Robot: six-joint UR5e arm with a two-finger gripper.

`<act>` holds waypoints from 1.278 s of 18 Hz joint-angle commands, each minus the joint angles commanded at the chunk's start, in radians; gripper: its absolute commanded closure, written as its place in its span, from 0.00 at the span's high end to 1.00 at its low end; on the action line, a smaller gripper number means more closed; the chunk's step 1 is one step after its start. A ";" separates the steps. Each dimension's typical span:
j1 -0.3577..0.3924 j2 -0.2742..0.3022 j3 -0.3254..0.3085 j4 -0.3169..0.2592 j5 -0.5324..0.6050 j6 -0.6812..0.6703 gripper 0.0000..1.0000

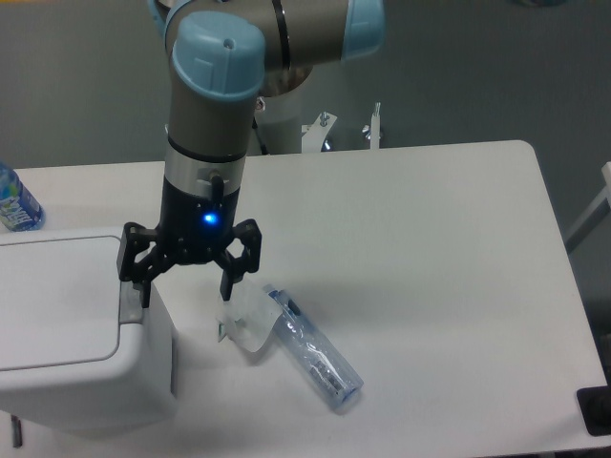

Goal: Open the trash can
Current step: 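Lower the gripper fingers onto the lid's front edge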

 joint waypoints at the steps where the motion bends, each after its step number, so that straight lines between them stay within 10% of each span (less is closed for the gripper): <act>1: -0.003 0.000 0.000 0.000 0.000 0.000 1.00; 23: -0.018 -0.009 -0.006 0.002 0.005 -0.014 1.00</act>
